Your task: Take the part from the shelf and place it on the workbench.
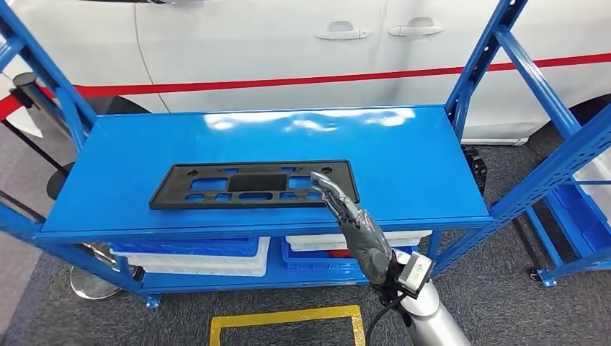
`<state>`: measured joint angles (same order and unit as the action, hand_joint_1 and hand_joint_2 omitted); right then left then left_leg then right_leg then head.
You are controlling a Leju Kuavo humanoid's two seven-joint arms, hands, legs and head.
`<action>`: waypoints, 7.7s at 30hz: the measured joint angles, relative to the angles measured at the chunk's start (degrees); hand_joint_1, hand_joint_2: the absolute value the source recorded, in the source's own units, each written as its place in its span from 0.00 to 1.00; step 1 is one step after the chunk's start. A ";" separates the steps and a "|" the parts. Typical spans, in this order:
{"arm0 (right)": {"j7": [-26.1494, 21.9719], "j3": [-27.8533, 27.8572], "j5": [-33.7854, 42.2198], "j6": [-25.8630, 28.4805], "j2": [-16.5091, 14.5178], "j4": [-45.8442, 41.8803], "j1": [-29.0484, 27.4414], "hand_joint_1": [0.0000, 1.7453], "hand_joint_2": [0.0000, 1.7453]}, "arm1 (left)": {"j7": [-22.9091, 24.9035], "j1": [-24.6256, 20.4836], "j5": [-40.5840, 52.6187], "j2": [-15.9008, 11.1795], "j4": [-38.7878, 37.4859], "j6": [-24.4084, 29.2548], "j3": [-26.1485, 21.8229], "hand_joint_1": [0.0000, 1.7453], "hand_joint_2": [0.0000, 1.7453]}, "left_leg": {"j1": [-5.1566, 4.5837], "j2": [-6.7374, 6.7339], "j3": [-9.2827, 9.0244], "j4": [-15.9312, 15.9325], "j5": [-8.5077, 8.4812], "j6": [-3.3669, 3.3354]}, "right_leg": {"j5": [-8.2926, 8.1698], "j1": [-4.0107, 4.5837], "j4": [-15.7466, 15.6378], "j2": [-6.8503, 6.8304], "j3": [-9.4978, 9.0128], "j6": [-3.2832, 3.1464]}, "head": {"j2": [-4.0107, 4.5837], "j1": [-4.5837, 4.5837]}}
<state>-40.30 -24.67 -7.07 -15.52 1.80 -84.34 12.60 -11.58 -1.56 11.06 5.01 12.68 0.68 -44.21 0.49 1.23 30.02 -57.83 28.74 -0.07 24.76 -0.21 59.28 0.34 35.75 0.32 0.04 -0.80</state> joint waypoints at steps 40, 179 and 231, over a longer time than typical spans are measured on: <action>6.93 -15.64 -14.34 7.39 -9.52 15.24 12.64 0.00 1.00 | -1.20 -0.37 1.52 0.63 0.00 1.25 -3.41 0.00 0.00 | 0.20 -0.89 9.59 -15.37 4.17 1.76 | 0.81 0.02 -0.90 0.06 -1.24 -2.37 | 0.00 -0.13; 0.03 -8.43 9.70 -16.03 -2.74 -16.44 0.94 0.93 1.00 | -4.84 -1.77 18.03 -1.75 0.00 -2.16 -11.45 0.00 1.00 | -0.26 -2.18 4.80 -0.65 -4.20 -1.51 | 9.73 -0.49 13.62 -0.38 1.75 0.82 | 0.01 -0.02; 0.09 -10.26 7.58 -14.55 1.28 -24.16 -4.61 0.93 1.00 | -4.24 -1.87 22.77 -2.08 0.04 -3.39 -11.55 0.00 1.00 | -0.65 -1.33 -4.21 1.03 1.92 0.22 | -1.92 0.45 -0.50 -0.40 0.98 -1.32 | 0.01 -2.01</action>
<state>-40.21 -34.93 0.51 -30.07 3.08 -108.50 7.99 -15.82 -3.43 33.83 2.93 12.72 -2.71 -55.76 -0.16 -0.10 25.81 -56.80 30.65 0.15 22.84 0.24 58.79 -0.06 36.73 -1.00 0.05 -2.81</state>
